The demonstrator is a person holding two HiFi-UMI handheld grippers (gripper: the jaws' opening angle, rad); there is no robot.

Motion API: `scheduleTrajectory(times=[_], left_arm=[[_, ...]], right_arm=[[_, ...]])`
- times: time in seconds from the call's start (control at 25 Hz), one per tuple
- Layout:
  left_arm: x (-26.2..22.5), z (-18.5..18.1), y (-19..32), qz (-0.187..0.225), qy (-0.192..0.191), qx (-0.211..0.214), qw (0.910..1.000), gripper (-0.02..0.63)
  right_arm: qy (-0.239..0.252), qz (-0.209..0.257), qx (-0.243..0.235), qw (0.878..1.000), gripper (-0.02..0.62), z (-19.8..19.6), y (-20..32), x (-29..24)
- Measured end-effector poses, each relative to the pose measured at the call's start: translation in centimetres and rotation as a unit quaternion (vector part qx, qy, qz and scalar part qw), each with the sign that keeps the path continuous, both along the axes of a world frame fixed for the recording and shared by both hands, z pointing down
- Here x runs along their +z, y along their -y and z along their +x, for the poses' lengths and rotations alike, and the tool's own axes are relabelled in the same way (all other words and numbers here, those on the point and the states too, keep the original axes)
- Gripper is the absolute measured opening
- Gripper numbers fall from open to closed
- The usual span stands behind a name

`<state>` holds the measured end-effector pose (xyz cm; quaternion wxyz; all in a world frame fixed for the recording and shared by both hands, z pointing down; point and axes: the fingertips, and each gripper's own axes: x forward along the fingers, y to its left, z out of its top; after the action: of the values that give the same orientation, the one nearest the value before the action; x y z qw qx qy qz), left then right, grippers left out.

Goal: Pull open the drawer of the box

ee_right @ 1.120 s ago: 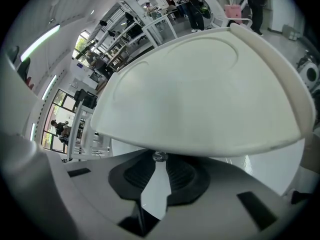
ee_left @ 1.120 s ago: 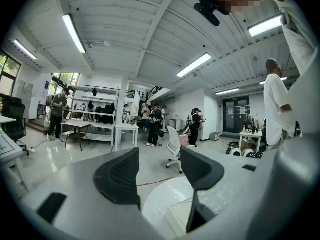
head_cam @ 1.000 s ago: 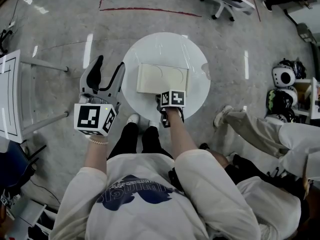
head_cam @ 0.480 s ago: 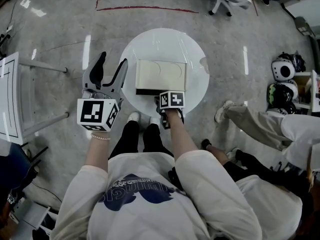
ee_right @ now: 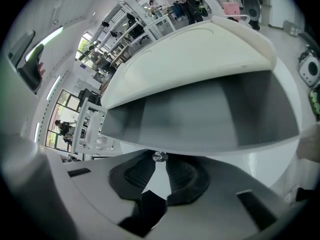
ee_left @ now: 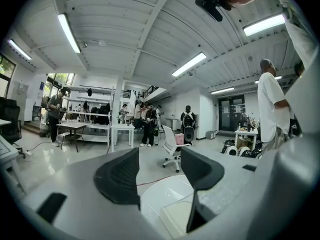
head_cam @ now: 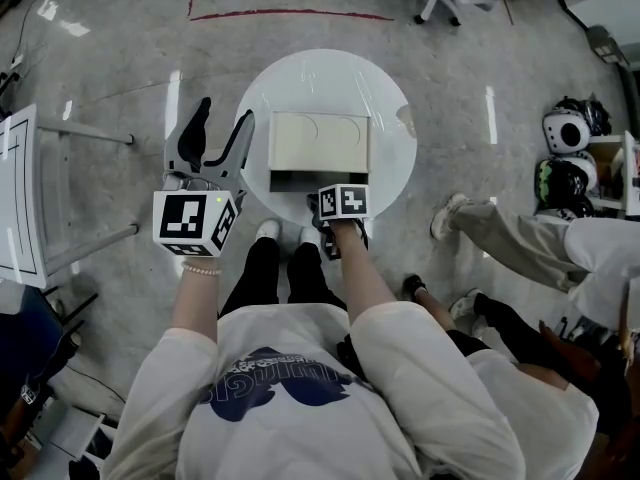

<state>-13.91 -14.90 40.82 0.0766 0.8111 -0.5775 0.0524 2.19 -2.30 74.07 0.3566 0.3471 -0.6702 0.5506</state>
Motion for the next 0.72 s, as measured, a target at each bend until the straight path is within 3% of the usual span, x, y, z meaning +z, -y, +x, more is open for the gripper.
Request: scheduleTrajectory(times=[0.72], left_arm=[[0.2,0.1,-1.7,-0.004,0.002,-0.008,1.0000,0.244]], right_arm=[[0.015,-0.005,-0.012,1.000,0.058,0.4,-3.3,0.0]])
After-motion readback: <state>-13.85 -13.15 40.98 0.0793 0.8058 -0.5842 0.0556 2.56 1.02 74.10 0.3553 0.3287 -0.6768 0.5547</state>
